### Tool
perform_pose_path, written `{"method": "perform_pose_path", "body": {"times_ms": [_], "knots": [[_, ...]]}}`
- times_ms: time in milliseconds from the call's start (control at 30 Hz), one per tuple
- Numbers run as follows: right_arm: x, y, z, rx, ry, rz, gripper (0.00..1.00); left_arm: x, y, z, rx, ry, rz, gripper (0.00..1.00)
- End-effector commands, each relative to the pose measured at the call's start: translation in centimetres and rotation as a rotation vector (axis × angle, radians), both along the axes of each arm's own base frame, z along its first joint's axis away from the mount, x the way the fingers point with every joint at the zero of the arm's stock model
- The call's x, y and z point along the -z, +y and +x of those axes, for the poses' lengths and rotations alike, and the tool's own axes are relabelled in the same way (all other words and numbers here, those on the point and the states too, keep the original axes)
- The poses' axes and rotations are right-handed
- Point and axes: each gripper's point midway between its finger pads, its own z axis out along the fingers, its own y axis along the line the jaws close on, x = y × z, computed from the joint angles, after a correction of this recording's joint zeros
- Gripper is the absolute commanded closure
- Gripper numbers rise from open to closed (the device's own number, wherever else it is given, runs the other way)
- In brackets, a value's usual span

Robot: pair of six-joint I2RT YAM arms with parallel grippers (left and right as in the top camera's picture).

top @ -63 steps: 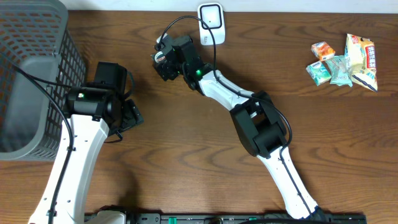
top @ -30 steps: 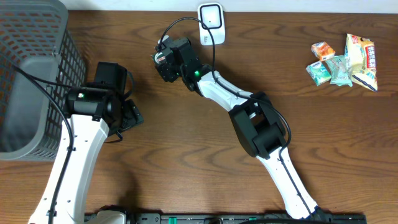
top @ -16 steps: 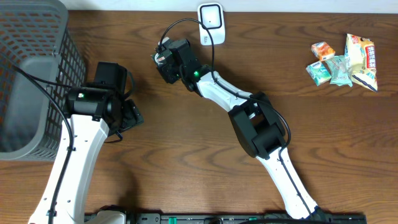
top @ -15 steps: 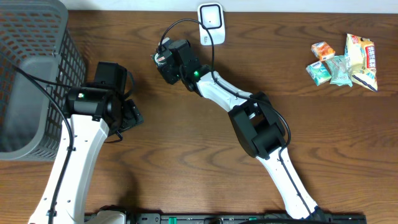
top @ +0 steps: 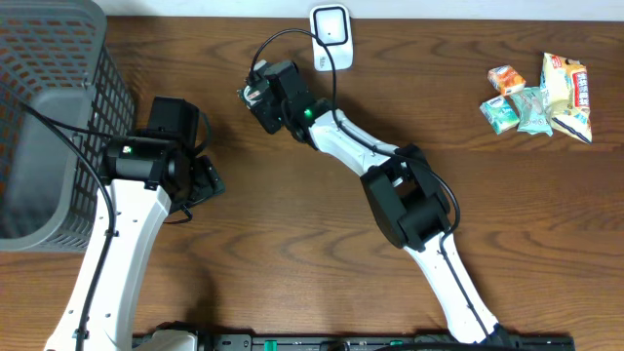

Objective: Scan the item barcode
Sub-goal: 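Lift and rotate the Zam-Buk tin toward the scanner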

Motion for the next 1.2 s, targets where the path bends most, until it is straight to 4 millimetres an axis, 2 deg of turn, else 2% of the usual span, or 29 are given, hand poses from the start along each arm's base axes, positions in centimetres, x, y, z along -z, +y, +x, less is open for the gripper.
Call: {"method": "perform_pose_path", "body": {"times_ms": [0, 167, 300, 367, 400, 467, 567, 633, 833, 967, 1100, 1167], "knots": [[-4.2, 0.0, -0.6, 0.002, -0.008, 0.014, 0.51, 0.1, 0.3, -0.1, -0.010, 0.006, 0.009, 0.02], [-5.9, -1.7, -2.4, 0.006, 0.066, -0.042, 0.53, 0.1, 0.3, -0.1, -0.010, 0.006, 0.009, 0.03], [-6.9, -4.0, -4.6, 0.022, 0.149, -0.119, 0.53, 0.1, 0.3, -0.1, -0.010, 0.006, 0.009, 0.02], [-7.0, -6.4, -6.0, 0.062, 0.196, -0.216, 0.47, 0.1, 0.3, -0.1, -0.010, 0.006, 0.009, 0.02], [-6.8, -8.6, -7.1, 0.099, 0.232, -0.312, 0.36, 0.1, 0.3, -0.1, -0.010, 0.006, 0.009, 0.03], [-6.1, -10.2, -8.3, 0.093, 0.269, -0.400, 0.29, 0.1, 0.3, -0.1, -0.010, 0.006, 0.009, 0.02], [-5.2, -11.6, -10.2, 0.062, 0.339, -0.475, 0.14, 0.1, 0.3, -0.1, -0.010, 0.006, 0.009, 0.02], [-4.9, -12.2, -11.0, 0.058, 0.374, -0.503, 0.13, 0.1, 0.3, -0.1, -0.010, 0.006, 0.009, 0.02], [-5.1, -11.5, -10.6, 0.052, 0.360, -0.471, 0.12, 0.1, 0.3, -0.1, -0.010, 0.006, 0.009, 0.03], [-5.5, -9.3, -10.4, 0.006, 0.355, -0.370, 0.03, 0.1, 0.3, -0.1, -0.010, 0.006, 0.010, 0.02], [-6.0, -7.1, -10.5, -0.043, 0.347, -0.281, 0.01, 0.1, 0.3, -0.1, -0.010, 0.006, 0.009, 0.02], [-6.4, -6.3, -9.9, -0.049, 0.317, -0.254, 0.01, 0.1, 0.3, -0.1, -0.010, 0.006, 0.010, 0.02]]}}
